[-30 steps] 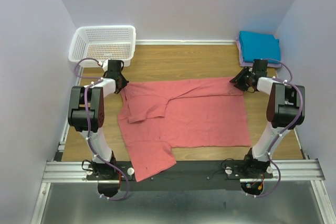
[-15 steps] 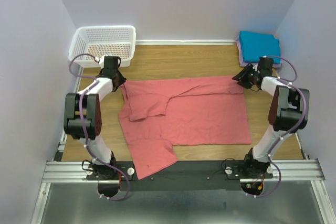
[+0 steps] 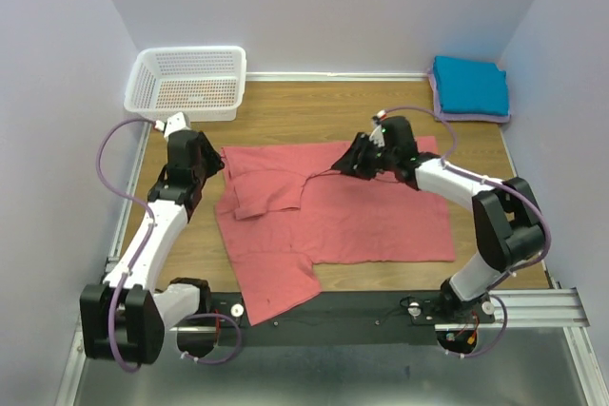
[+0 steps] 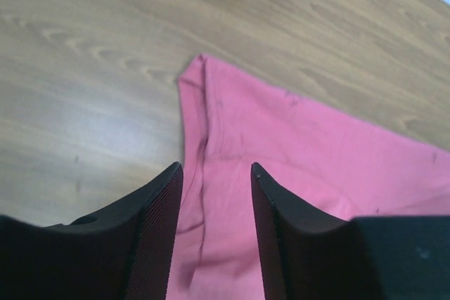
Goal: Fold and stack the t-shirts
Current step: Fold the tshirt
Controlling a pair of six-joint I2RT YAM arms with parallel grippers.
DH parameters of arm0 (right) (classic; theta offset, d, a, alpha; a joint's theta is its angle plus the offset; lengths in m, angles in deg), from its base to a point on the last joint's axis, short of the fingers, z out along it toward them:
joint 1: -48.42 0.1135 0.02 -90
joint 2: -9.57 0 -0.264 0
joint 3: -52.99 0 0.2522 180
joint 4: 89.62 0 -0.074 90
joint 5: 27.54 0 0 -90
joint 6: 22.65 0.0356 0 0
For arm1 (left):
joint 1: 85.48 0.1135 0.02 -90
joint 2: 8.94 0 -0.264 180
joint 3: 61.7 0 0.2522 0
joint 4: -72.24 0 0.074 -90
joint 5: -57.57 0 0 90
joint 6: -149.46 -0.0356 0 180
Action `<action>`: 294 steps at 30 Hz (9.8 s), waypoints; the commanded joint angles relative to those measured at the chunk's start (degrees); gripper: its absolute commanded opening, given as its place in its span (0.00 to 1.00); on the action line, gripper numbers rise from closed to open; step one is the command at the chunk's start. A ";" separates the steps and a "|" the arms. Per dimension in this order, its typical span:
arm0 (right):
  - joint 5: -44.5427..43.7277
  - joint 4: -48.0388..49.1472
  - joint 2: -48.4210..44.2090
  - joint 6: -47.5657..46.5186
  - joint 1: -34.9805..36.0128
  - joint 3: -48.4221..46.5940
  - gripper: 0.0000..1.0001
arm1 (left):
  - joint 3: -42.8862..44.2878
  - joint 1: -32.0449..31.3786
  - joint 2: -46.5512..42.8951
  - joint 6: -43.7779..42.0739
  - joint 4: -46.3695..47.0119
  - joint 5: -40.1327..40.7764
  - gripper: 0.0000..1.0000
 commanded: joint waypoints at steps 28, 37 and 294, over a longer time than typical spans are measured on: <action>-4.25 22.59 19.46 20.85 21.45 3.50 0.44 | -11.53 -1.40 -15.25 -6.32 1.97 0.81 0.61; -5.83 21.11 19.29 19.97 21.72 1.65 0.36 | -11.62 -1.40 -15.33 -6.59 1.89 0.81 0.76; -29.91 -40.51 -17.98 -10.53 -32.05 12.64 0.68 | -6.69 -26.54 5.85 21.72 -22.64 2.57 0.00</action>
